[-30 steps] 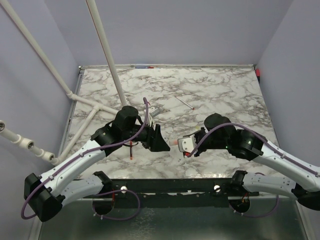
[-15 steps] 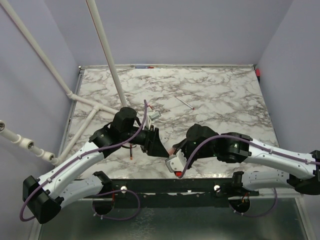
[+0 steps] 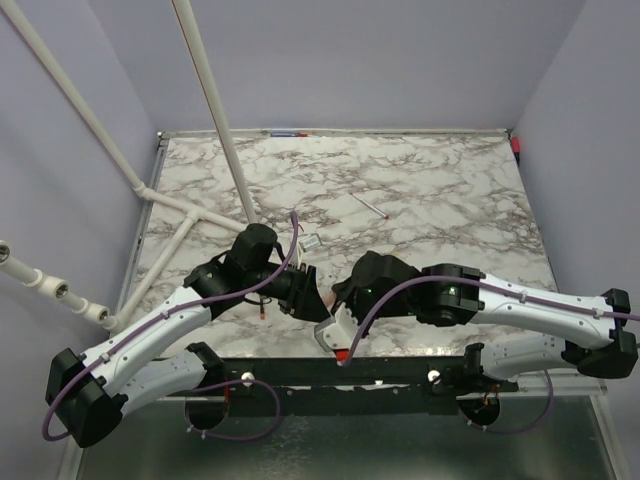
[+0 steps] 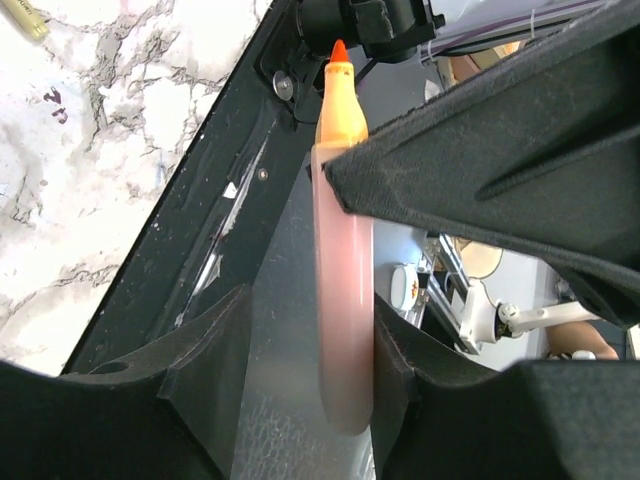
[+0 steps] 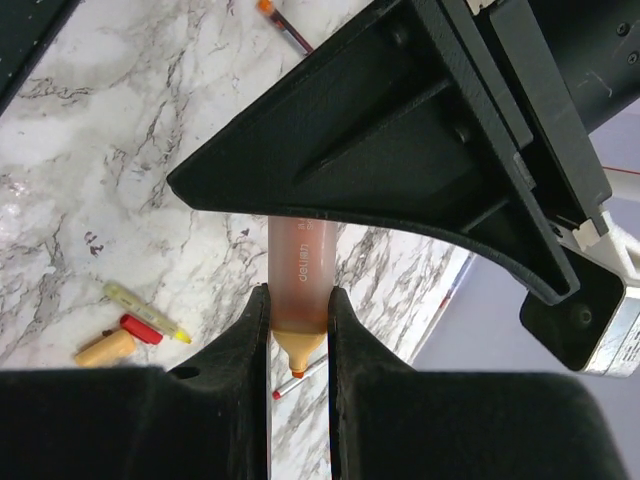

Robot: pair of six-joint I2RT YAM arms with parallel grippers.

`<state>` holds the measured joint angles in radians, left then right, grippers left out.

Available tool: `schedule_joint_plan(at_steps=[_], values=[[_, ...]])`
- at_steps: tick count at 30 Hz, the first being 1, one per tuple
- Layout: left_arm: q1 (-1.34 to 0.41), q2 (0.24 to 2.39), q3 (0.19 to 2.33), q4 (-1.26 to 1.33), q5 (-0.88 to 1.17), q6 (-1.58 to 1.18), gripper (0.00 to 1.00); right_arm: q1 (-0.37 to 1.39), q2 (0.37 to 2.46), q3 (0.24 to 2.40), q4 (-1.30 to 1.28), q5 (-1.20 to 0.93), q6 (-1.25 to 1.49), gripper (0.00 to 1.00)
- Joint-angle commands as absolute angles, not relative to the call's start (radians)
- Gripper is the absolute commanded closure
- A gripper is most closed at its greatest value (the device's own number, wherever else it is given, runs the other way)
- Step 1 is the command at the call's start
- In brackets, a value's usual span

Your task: Insert the pens into the pen caps

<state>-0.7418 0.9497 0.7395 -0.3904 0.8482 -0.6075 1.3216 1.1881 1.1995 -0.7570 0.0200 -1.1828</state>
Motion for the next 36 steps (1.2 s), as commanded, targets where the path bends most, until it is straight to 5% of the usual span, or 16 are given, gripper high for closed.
schedule_joint_plan(at_steps=[1,10,19,24,27,36], values=[[-0.749,0.946,0.725,-0.391,0.875,-0.591,0.53,1.346,1.226,1.241,-0.785,0.060,-1.221,0.99],[-0.748,0.956,0.724,-0.409,0.887,-0.567,0.56,1.391,1.262,1.248,-0.806,0.078,-1.227,0.99],[-0.747,0.971,0.720,-0.437,0.878,-0.535,0.71,1.415,1.286,1.246,-0.816,0.096,-1.229,0.99],[-0.748,0.970,0.716,-0.438,0.880,-0.531,1.00,1.421,1.289,1.241,-0.803,0.094,-1.223,0.99],[-0.748,0.960,0.713,-0.438,0.853,-0.526,1.00,1.423,1.287,1.238,-0.774,0.093,-1.201,0.99],[-0.748,0.935,0.698,-0.439,0.707,-0.505,1.00,1.422,1.231,1.186,-0.644,0.213,-1.033,0.63]])
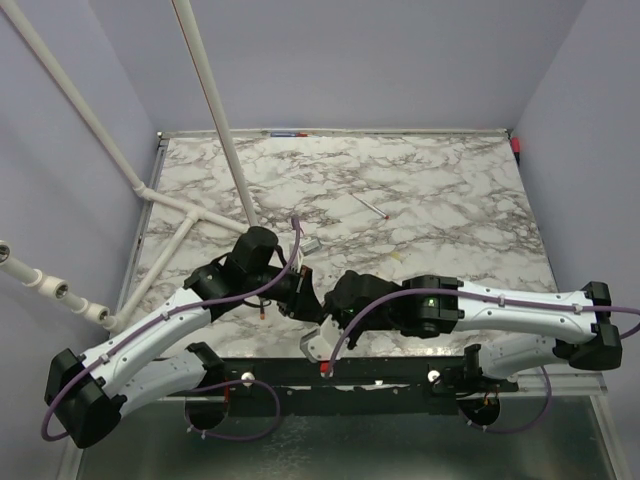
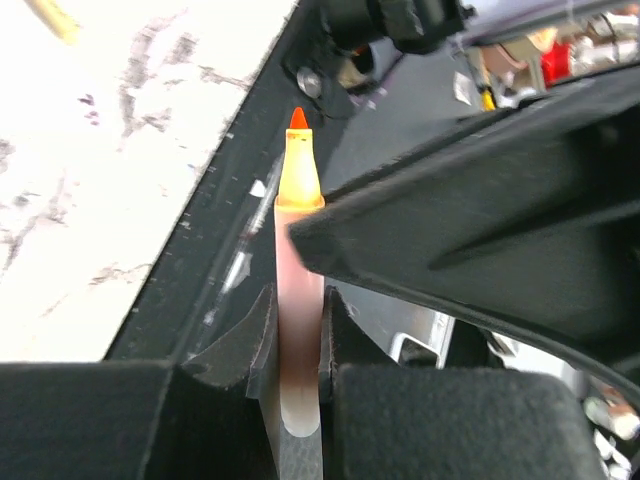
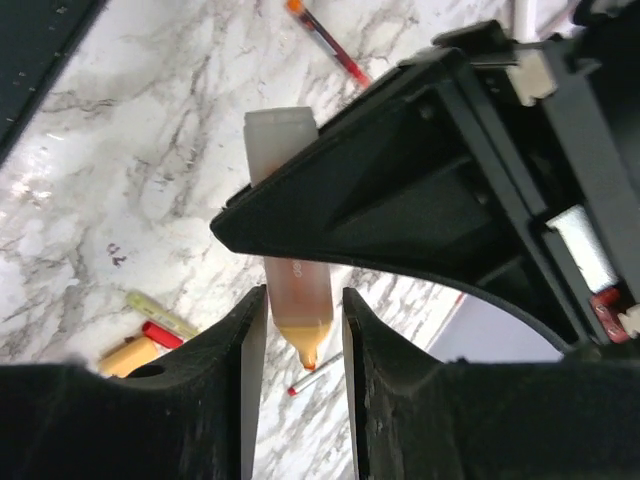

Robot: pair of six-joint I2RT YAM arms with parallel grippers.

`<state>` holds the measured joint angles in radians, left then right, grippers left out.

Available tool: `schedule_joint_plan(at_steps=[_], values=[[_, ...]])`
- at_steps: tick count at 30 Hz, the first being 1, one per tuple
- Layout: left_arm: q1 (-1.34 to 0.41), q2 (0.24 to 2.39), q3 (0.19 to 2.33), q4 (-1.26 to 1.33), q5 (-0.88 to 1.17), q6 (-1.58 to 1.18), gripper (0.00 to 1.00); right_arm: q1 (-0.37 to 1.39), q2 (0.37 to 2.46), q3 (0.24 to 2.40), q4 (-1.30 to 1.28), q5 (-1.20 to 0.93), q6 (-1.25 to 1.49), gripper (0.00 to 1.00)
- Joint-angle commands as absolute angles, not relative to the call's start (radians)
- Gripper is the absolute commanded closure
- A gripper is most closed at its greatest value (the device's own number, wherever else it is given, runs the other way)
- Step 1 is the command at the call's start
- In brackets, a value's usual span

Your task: Insert the pens into the pen caps

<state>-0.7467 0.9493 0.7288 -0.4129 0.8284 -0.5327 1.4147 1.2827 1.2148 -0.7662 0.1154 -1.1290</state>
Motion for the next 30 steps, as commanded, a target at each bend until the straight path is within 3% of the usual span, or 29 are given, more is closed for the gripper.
schedule_joint_plan(at_steps=[1,11,17,23,30], values=[[-0.748,0.932,0.695,-0.439,0.694,-0.500,1.00,1.421,1.209,1.167,-0.622,0.224,-1.018,0.59],[-0.748,0.898,0.748,-0.439,0.499,-0.466,1.00,1.395,1.036,1.050,-0.441,0.455,-0.725,0.31],[-0.748,0.864,0.804,-0.437,0.325,-0.413,1.00,1.334,1.036,1.052,-0.503,0.605,-0.406,0.20],[-0.748,0.829,0.840,-0.423,0.164,-0.339,1.00,1.211,1.118,1.132,-0.714,0.597,0.028,0.19],[-0.748,0.750,0.821,-0.387,0.038,-0.282,1.00,1.081,1.114,1.038,-0.774,0.427,0.304,0.19]])
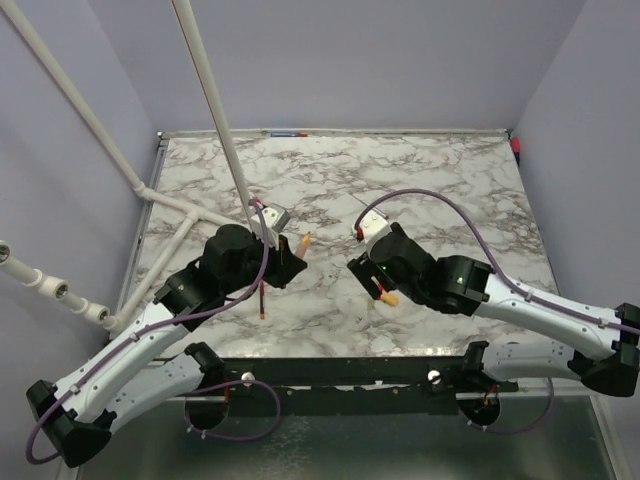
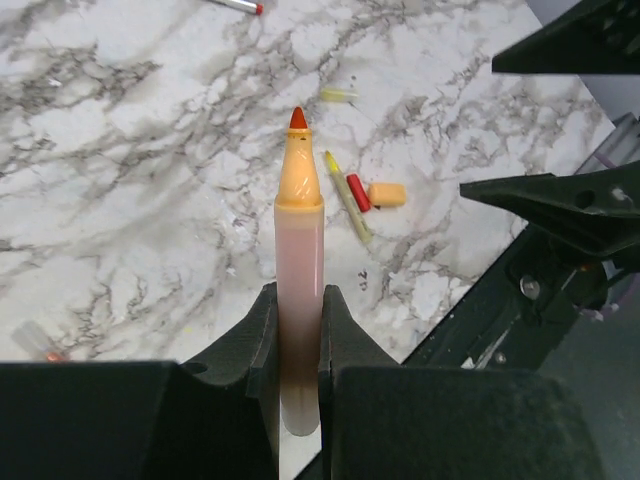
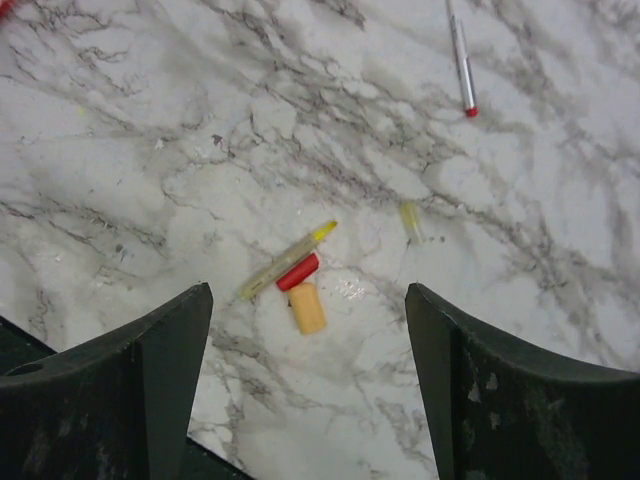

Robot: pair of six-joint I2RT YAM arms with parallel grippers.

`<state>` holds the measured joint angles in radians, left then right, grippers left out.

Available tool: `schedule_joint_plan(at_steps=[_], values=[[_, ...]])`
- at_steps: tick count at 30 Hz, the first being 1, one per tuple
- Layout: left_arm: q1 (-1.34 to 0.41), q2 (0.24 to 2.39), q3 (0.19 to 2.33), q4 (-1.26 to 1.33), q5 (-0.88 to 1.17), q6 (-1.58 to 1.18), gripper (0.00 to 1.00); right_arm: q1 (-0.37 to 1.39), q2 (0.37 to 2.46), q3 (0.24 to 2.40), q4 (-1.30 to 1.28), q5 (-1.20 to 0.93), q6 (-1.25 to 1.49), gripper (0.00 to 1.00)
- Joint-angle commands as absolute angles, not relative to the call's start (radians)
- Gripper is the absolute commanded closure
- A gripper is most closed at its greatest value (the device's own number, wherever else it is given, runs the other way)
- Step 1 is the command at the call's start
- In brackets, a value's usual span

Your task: Insert the pens into the pen caps

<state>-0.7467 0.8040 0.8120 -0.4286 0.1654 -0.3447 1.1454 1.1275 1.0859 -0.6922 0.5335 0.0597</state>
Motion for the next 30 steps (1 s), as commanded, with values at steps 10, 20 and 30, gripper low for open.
schedule_joint_plan(at_steps=[10,20,30], values=[[-0.748,0.681,0.746,-0.337,0.040,-0.278,1.00,0.865,1.213,0.957,-0.750,0.135,0.377,0.20],[-0.748,0.630,0.733,-0.363,0.031,-0.270,1.00,0.743,1.416,0.891,-0.689,0.054,0.368,0.28],[-0.747,0.640,0.739,-0.373,0.026,-0.253,1.00,0.740,1.523,0.896,-0.679,0.071,0.361,0.37]])
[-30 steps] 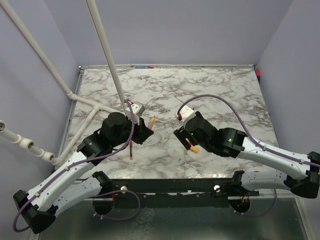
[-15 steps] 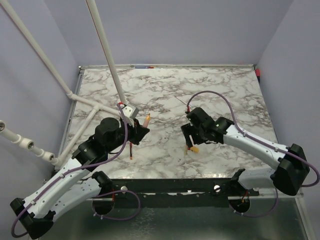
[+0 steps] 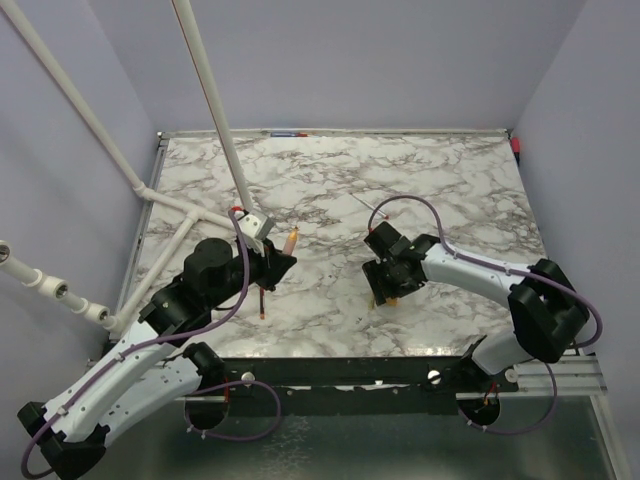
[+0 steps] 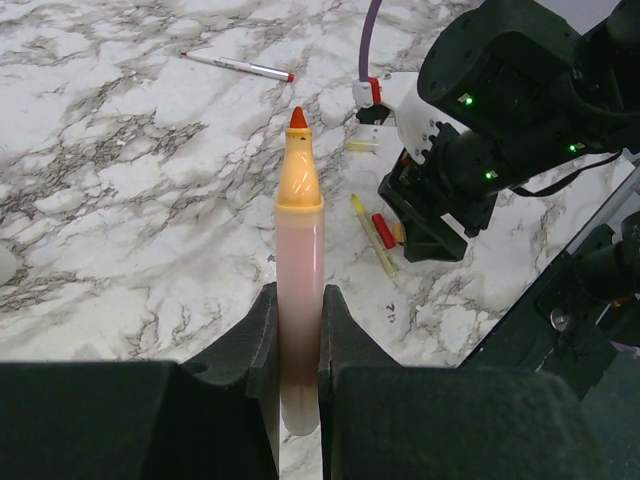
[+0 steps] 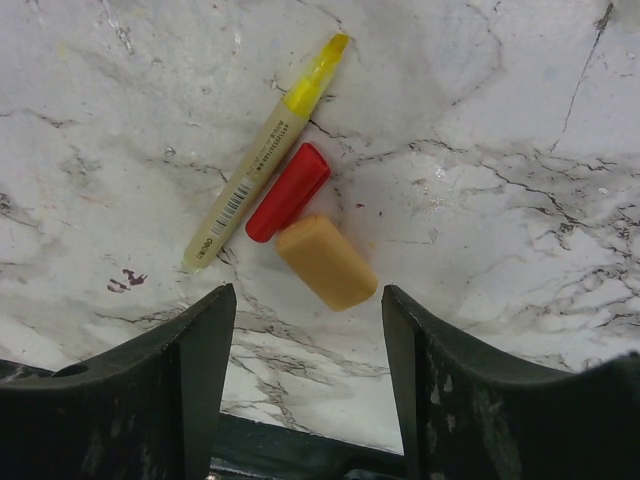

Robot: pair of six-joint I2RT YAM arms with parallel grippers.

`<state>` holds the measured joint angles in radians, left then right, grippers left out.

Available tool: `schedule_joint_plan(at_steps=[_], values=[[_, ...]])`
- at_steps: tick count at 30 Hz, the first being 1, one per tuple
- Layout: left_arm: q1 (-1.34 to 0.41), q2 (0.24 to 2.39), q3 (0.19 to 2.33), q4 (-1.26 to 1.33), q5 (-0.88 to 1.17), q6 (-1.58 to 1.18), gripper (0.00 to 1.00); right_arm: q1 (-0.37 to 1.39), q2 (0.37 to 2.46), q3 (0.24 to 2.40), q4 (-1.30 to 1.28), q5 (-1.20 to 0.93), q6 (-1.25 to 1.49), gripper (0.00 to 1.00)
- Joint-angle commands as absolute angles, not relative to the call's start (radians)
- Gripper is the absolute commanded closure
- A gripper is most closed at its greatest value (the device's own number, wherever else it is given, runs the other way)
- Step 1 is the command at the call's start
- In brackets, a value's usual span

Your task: Insert the pens into the pen caps

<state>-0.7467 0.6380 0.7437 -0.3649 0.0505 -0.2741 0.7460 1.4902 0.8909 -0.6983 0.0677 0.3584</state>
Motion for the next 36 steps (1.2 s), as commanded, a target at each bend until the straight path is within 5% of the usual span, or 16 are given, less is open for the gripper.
schedule_joint_plan(at_steps=[1,9,22,33,36], values=[[-0.748,0.640,0.739,-0.374,0.025,-0.253,1.00,0.739,1.532,0.902,-0.681,0.084,0.363,0.37],[-0.748,0.643,0.741,-0.376,0.018,-0.252,1.00,0.740,1.594,0.950,-0.668,0.136,0.352,0.38],[-0.748,0.651,0.741,-0.380,0.014,-0.250,1.00,0.740,1.643,0.976,-0.689,0.165,0.350,0.57],[-0.748,0.662,0.742,-0.382,0.014,-0.250,1.00,0.739,1.604,0.985,-0.707,0.180,0.385,0.97],[-0.748,0.668,0.742,-0.382,0.015,-0.250,1.00,0.739,1.567,1.008,-0.727,0.186,0.396,0.99]])
